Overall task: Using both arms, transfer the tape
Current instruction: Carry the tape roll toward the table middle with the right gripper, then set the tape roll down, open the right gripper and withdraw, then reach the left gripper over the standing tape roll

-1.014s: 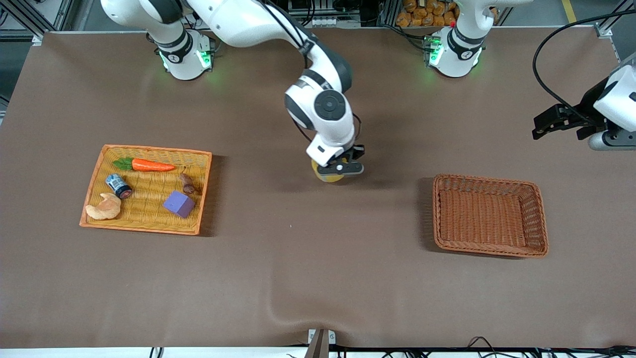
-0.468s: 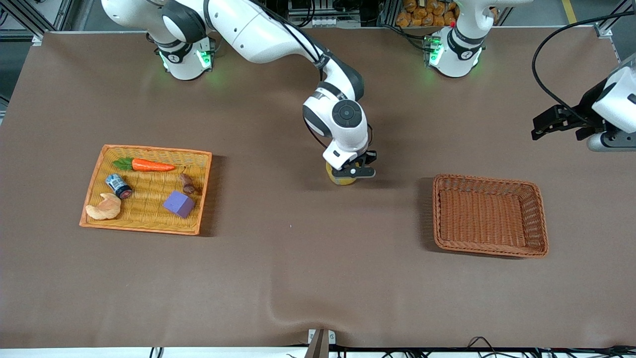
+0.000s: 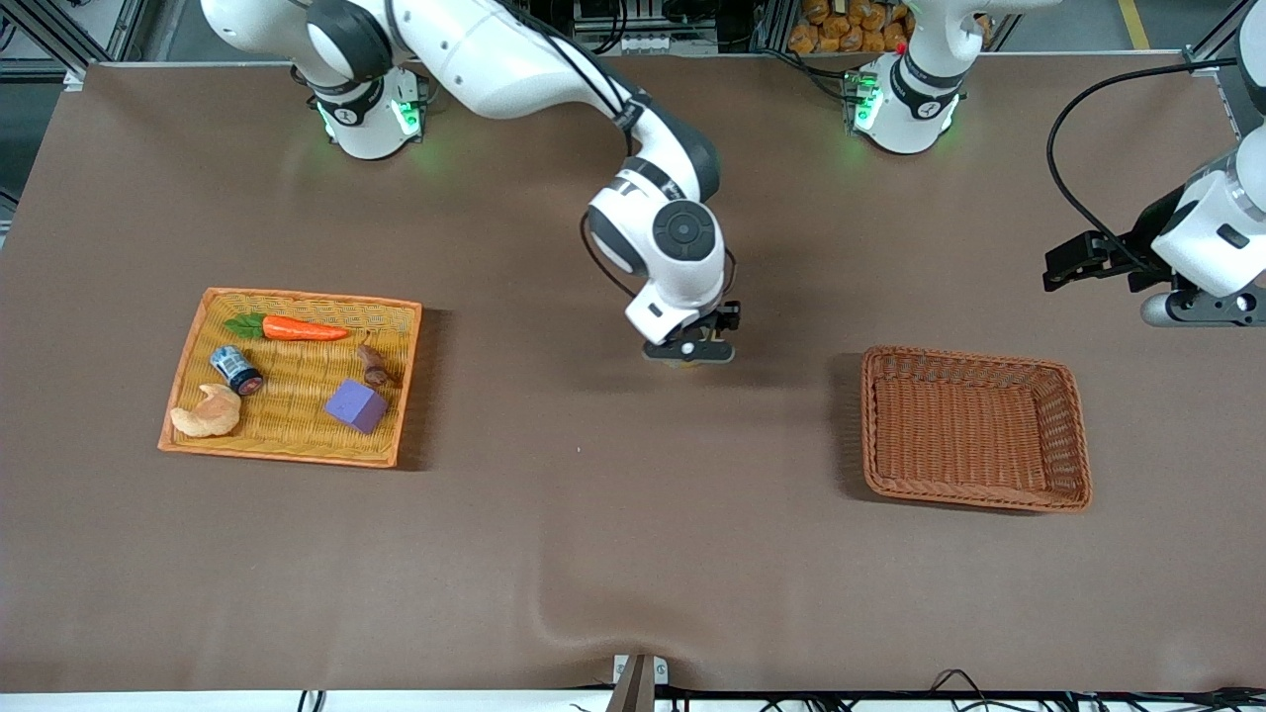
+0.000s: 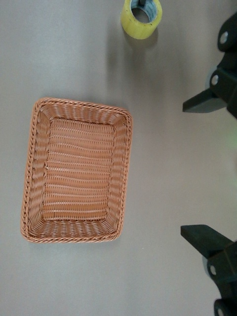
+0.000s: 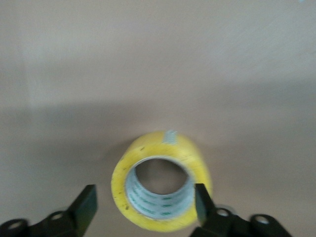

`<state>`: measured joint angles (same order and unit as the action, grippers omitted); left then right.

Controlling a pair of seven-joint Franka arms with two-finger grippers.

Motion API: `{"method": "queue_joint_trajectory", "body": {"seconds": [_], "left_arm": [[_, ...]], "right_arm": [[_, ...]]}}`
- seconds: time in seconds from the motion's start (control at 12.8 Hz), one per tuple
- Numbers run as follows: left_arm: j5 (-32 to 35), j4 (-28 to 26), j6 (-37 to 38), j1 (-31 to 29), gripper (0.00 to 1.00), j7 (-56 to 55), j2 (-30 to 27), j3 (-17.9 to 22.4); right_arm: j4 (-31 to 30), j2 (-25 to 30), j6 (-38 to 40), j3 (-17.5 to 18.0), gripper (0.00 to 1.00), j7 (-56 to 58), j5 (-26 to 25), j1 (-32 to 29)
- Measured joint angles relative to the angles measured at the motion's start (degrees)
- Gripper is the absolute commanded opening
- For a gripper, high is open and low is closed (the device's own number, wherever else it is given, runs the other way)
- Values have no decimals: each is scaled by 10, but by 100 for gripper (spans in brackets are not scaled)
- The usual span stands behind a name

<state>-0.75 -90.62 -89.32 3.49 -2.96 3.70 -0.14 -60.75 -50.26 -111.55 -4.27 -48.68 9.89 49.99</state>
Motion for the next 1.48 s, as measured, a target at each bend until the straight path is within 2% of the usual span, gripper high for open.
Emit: {"method": "queue_joint_trajectory", "body": {"seconds": [0.23,0.47,0.78,0.94,1.25,1.48], "left_arm": [[0,0,6,2,100,0,1,-1],[0,0,7,12,100,0,22,-6],[0,56,-11,73,100,-73,112,-13],[-10,76,-38,95,100,-110,148,-16],[-20,80,-71,166,100,-162,212,-18],[-19,78,-128,232,100,-268,262,-19]], "right_arm": [[-7,84,102,-28,100,18,-46,-27],[-77,162,97,-37,100,58,-50,-78],[-185,245,88,-39,100,136,-52,-166],[-204,282,129,-40,100,172,-54,-208],[-255,372,168,-41,100,349,-55,-316],[-271,412,187,-40,100,400,-55,-370]]}}
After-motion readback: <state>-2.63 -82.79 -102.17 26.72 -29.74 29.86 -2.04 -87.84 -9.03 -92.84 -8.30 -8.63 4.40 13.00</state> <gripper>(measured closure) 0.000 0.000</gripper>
